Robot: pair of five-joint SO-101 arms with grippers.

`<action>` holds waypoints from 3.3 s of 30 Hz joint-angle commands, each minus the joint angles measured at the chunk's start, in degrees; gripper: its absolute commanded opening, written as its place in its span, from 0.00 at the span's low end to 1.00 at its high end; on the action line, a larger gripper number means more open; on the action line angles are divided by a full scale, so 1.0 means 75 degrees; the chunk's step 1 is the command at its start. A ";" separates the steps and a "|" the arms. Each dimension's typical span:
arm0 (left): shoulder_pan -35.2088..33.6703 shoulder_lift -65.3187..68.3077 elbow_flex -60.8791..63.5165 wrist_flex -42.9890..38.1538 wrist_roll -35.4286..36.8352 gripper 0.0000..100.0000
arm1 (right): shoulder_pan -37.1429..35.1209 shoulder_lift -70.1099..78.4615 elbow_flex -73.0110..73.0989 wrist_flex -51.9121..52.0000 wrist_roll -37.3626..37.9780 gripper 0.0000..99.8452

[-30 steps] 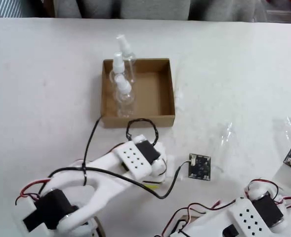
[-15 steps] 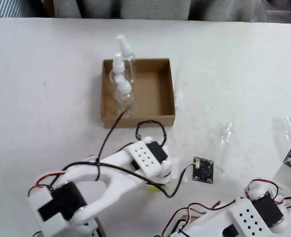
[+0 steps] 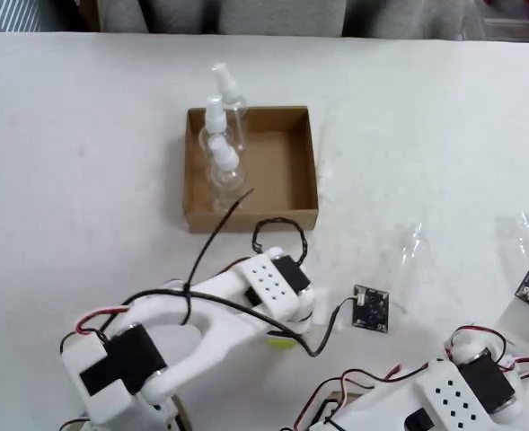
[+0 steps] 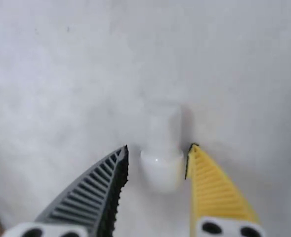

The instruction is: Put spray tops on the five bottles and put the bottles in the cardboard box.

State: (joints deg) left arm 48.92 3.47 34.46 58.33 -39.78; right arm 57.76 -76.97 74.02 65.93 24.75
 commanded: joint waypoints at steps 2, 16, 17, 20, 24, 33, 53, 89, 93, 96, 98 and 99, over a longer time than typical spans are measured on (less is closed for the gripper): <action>-0.0041 -0.0029 -0.0316 0.0176 0.0328 0.20 | 0.0018 -0.0088 -0.0035 -0.0076 0.0000 0.12; -0.0018 -0.0029 -0.0305 0.0234 0.0375 0.08 | 0.0064 -0.0088 -0.0035 -0.0111 -0.0047 0.12; -0.0029 -0.0029 -0.0305 0.0234 0.0563 0.08 | 0.0064 -0.0088 -0.0035 -0.0123 -0.0059 0.12; -0.0182 -0.0053 -0.0316 0.0234 0.1219 0.08 | 0.0018 -0.0041 -0.0047 -0.0311 -0.0059 0.12; -0.0779 -0.0193 -0.0352 0.0305 0.1383 0.08 | 0.0006 -0.0018 -0.0152 -0.0615 -0.0059 0.12; -0.2444 -0.2995 0.1289 0.0141 0.1395 0.08 | -0.0768 0.1037 -0.1301 -0.0568 -0.0059 0.12; -0.5433 -0.4542 0.3645 -0.1336 0.1325 0.08 | -0.1401 1.0626 -1.1300 0.2022 0.2837 0.12; -0.5433 -0.4413 0.3657 -0.1559 0.0961 0.08 | -0.2116 1.6416 -1.5566 0.2081 0.3130 0.24; -0.5433 -0.4413 0.3657 -0.1559 0.0949 0.08 | -0.2022 1.6428 -1.5508 0.2081 0.3130 0.24; -0.5433 -0.4413 0.3657 -0.1559 0.0926 0.08 | -0.1975 1.6440 -1.5496 0.2081 0.3141 0.25; -0.5433 -0.4413 0.3657 -0.1559 0.0926 0.08 | -0.1928 1.6416 -1.5496 0.2092 0.3141 0.28; -0.5433 -0.4413 0.3657 -0.1559 0.0926 0.08 | -0.1928 1.6393 -1.5496 0.2116 0.3141 0.30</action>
State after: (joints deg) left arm 8.66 -29.58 62.15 47.78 -32.31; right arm 42.37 46.99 -40.44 81.14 47.78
